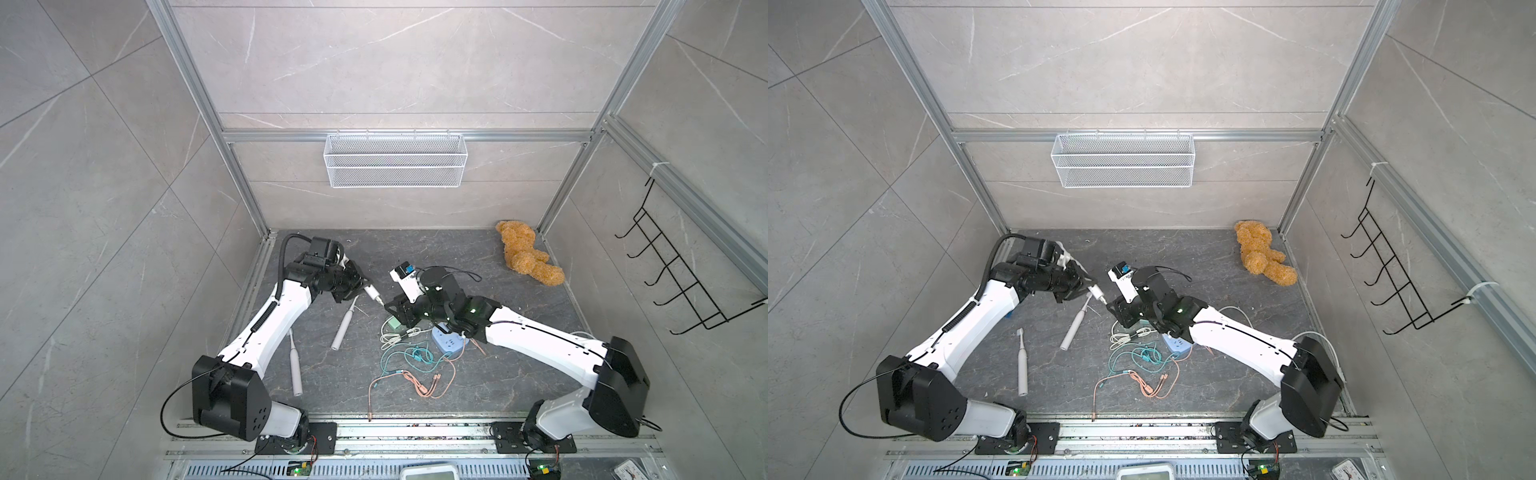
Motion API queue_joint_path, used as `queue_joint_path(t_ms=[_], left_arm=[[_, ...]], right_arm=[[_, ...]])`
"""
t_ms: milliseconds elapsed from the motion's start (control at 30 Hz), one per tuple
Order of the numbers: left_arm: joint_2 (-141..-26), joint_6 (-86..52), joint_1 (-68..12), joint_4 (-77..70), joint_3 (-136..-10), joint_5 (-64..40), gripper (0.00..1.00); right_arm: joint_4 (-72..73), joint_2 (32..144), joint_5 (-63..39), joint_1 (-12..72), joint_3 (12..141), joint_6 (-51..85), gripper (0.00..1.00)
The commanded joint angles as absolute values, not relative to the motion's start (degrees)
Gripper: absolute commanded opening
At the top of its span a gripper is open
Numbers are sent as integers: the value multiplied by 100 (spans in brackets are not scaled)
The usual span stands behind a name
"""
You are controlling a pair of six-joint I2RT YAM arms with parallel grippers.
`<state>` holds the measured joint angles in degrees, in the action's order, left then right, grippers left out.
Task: Charge the electric toothbrush
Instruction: Insert the charging cable into the electric toothbrush, then move the charging cable to the center of the board.
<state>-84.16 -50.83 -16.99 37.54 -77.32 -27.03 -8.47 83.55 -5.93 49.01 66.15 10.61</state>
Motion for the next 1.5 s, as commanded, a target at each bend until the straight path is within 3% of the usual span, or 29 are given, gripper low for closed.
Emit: queue_joint_path(t_ms=[0,133,733,967,1300,1467], left_arm=[[-8929,-4666,-1433,4017,-8618,-2982,0],[-9381,-4836,-1426,3899,-9683,-3315,0],[-10612,-5657,-1415,4602,-14199,-3636,0],[-10537,-6124,-690,3758,-14168,-3793,0],[-11361,-5357,-426,3816,-14807,-3205,0],[-11461,-5110,-365,3641,-14985,-2872,0]], right_arm=[[-885,7892,122,4840,6406,807,61],[-1122,7580,652,4801,6346,769,69],[-1298,7391,864,4668,6126,1119,71],[-1343,7501,700,4659,6176,1146,71],[-1372,8060,-8,4661,6346,1099,70],[-1368,8879,-663,4655,6546,1227,70]])
